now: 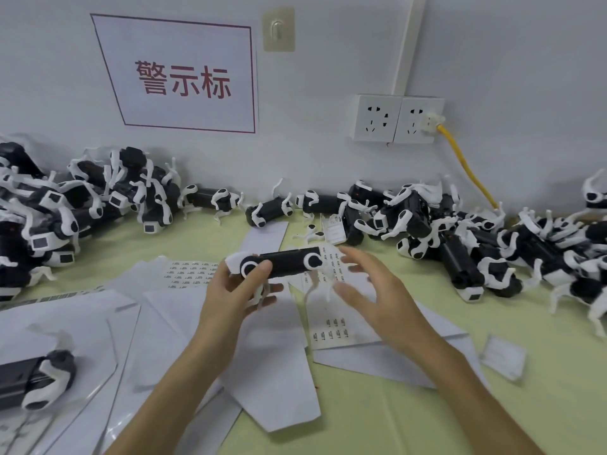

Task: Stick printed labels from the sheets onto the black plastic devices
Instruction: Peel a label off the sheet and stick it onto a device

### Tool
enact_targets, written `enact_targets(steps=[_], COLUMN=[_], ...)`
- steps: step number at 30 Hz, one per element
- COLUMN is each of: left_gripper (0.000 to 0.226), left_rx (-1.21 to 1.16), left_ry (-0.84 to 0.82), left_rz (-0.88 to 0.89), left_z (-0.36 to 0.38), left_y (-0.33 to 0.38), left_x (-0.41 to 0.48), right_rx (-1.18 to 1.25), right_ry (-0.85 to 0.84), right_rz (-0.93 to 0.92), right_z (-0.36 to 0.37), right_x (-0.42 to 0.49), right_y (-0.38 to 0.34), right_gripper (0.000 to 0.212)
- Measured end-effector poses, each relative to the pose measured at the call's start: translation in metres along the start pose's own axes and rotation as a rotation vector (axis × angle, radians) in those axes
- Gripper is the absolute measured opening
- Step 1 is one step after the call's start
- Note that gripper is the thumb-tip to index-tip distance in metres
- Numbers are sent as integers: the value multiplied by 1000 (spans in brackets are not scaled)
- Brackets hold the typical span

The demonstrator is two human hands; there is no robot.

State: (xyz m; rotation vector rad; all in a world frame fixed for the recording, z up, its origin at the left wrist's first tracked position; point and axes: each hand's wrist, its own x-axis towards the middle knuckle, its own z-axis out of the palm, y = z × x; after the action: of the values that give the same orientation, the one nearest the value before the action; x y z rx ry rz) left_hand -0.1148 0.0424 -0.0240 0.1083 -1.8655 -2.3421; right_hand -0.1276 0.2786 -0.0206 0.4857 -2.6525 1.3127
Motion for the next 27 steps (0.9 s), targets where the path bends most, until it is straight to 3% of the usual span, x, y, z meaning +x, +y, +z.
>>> enact_targets(steps=[3,5,7,14,19,22,27], left_gripper=[53,47,42,52,53,55,57], left_rx=[184,264,313,419,450,523,852], left_ry=[79,128,140,172,192,163,184], left_rz=[64,96,133,227,232,244,511], left_z=[-7,-8,-6,-6,-6,-5,4], left_y=[-5,-12,-18,-22,-19,-17,-8], left_x=[4,5,5,5,5,3,-9], right_rx=[-395,-376,-317,-256,-290,-201,-108], right_ry=[-275,-433,-456,-266,142,364,340], right_rz=[61,111,113,142,184,141,3], right_z=[-13,-13,-9,-8,-23,-34,-33], right_x=[-1,-6,-8,-2,3,2,-14], right_y=[15,26,33,43,43,41,23], right_gripper=[94,105,101,78,39,36,51])
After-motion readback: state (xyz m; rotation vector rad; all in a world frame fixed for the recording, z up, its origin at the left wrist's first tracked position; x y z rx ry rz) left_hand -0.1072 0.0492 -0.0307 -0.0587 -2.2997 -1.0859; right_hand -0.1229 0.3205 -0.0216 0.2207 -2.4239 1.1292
